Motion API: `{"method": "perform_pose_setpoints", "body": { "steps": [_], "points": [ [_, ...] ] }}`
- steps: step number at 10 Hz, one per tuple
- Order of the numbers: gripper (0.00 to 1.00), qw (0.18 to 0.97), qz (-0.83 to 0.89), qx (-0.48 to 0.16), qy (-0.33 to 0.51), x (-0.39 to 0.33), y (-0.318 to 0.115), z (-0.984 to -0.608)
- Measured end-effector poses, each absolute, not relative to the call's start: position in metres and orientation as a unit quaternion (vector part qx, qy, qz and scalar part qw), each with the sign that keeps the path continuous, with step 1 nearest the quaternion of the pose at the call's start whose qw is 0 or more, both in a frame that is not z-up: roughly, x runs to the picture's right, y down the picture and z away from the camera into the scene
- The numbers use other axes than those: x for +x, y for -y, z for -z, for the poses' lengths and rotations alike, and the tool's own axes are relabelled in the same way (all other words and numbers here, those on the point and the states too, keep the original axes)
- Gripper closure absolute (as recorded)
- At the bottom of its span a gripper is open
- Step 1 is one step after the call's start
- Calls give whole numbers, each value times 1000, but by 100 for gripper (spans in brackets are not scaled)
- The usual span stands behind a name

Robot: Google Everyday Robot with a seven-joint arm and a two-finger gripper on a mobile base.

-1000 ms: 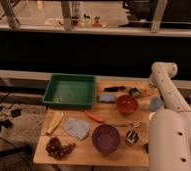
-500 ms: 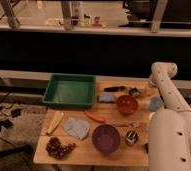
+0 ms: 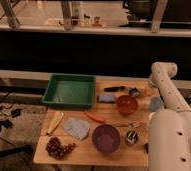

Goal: Place apple in table surface

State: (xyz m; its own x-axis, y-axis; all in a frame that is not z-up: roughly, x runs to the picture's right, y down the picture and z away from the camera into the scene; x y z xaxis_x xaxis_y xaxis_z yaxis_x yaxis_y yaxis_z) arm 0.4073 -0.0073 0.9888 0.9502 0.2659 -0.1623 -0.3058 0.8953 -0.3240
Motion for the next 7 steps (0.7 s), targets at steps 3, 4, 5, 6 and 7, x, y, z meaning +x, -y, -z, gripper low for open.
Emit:
{"method": "perform_pose_setpoints", "body": {
  "steps": [3, 4, 5, 6, 7],
  "points": [
    [49, 972, -147, -175, -57, 407, 7, -989],
    [49, 972, -147, -175, -57, 407, 7, -989],
    [49, 972, -147, -176, -57, 407, 6, -989],
    [49, 972, -147, -177, -57, 407, 5, -990],
    [52, 972, -147, -176, -57, 407, 6, -990]
  ]
}}
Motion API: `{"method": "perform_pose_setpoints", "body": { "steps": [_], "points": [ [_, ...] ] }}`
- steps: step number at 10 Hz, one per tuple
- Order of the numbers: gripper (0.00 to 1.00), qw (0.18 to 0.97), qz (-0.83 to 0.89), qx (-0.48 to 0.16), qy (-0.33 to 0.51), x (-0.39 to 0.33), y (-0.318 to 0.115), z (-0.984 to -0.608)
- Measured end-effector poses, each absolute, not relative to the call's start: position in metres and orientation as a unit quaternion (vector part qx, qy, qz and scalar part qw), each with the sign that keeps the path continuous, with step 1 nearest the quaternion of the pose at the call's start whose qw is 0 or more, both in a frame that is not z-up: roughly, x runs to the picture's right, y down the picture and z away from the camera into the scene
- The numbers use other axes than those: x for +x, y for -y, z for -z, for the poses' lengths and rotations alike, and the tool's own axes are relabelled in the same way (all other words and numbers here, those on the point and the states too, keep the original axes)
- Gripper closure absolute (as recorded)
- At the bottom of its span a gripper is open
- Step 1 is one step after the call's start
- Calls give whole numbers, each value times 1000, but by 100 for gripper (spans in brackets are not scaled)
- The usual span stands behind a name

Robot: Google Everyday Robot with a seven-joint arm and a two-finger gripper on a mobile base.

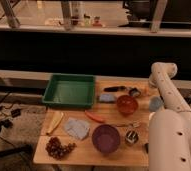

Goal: Place apple in table surface

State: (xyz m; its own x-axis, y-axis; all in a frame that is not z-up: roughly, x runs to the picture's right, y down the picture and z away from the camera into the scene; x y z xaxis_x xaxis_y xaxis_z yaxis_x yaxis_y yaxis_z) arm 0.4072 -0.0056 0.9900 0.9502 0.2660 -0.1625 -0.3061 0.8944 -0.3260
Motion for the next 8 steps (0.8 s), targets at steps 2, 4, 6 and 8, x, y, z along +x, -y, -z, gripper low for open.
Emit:
{"method": "perform_pose_setpoints", "body": {
  "steps": [2, 4, 6, 8],
  "points": [
    [68, 972, -147, -176, -57, 407, 6, -990],
    [66, 972, -147, -177, -57, 407, 5, -990],
    [47, 972, -147, -177, -57, 407, 5, -990],
    [27, 972, -147, -176, -57, 407, 6, -990]
  ]
}}
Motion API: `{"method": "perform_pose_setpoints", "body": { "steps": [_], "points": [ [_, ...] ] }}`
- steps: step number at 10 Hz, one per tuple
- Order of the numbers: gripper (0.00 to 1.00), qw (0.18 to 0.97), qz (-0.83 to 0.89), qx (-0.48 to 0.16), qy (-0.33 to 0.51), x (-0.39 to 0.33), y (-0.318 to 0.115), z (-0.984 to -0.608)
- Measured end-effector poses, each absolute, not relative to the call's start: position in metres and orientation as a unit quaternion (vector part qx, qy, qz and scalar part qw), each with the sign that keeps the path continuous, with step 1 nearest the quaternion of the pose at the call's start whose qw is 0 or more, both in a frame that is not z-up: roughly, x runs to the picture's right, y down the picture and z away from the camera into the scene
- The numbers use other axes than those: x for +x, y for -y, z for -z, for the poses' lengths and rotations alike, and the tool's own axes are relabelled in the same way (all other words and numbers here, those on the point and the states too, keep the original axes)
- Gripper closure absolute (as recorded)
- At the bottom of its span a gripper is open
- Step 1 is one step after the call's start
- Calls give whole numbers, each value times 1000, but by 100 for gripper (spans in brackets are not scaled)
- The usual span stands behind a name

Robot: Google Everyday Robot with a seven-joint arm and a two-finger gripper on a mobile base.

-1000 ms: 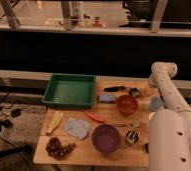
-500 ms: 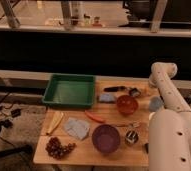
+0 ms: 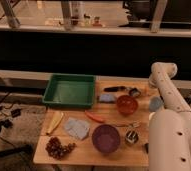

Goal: Place apple in table surface

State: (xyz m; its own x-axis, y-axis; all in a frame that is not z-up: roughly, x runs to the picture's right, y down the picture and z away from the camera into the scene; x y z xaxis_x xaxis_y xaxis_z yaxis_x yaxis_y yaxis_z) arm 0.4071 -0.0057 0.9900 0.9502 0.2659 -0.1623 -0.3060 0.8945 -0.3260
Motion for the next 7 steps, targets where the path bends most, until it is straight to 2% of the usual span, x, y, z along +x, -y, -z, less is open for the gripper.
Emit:
{"method": "perform_pose_setpoints", "body": {
  "steps": [1, 7],
  "points": [
    [21, 972, -147, -176, -57, 407, 6, -990],
    [20, 972, -147, -176, -57, 407, 6, -990]
  ]
}}
